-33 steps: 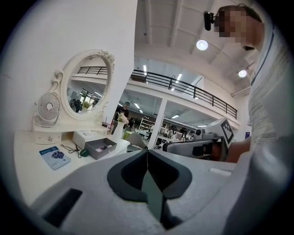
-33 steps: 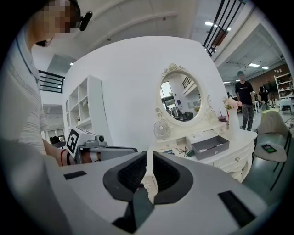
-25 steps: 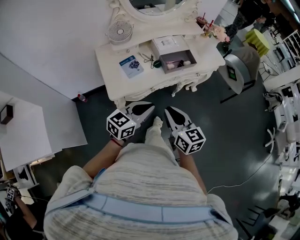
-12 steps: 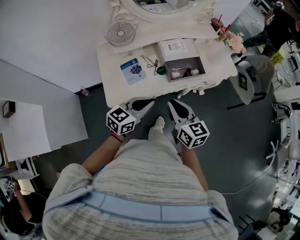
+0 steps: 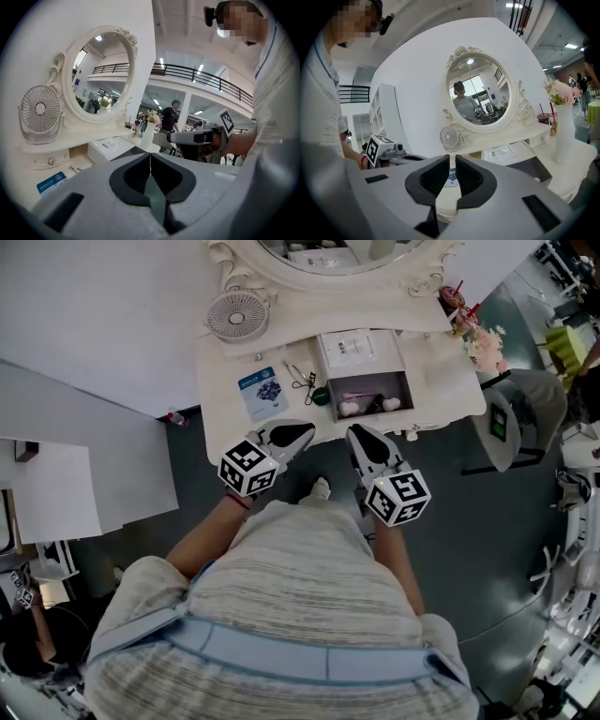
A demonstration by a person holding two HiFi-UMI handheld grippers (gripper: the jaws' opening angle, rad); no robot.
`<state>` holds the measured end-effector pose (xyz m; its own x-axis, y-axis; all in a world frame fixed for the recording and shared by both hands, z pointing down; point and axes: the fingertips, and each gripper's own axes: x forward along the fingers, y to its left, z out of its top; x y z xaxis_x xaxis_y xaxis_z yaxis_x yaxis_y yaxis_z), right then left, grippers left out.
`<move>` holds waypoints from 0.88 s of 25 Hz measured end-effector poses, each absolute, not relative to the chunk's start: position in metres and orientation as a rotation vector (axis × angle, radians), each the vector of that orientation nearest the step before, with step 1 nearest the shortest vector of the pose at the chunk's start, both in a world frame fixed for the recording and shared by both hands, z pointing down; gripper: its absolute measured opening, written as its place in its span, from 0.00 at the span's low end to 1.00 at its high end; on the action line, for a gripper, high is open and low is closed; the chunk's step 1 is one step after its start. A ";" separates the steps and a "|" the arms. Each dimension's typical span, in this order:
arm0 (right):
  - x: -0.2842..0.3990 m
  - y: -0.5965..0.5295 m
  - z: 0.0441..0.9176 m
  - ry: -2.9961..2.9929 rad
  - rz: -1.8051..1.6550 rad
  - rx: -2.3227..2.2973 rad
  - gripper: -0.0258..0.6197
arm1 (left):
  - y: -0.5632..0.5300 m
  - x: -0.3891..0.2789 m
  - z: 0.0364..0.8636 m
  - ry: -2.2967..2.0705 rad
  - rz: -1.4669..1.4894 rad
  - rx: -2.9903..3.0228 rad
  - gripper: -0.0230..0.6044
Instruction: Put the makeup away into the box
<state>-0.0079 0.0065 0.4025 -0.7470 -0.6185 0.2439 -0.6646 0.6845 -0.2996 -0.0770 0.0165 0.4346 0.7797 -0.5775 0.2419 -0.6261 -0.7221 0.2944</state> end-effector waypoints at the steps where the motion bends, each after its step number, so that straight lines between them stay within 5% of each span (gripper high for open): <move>1: -0.006 0.000 0.402 -2.774 0.561 1.045 0.06 | 0.011 -0.075 0.435 -0.929 0.195 2.609 0.06; 22: 0.020 -0.058 0.445 -2.747 0.671 1.001 0.06 | -0.076 -0.072 0.489 -1.070 0.429 2.513 0.06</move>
<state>0.0198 -0.0585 0.4449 -0.7685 -0.5761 0.2784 -0.6396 0.6789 -0.3606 -0.0723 -0.0764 0.4889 0.6646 -0.6217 0.4145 -0.7358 -0.6409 0.2185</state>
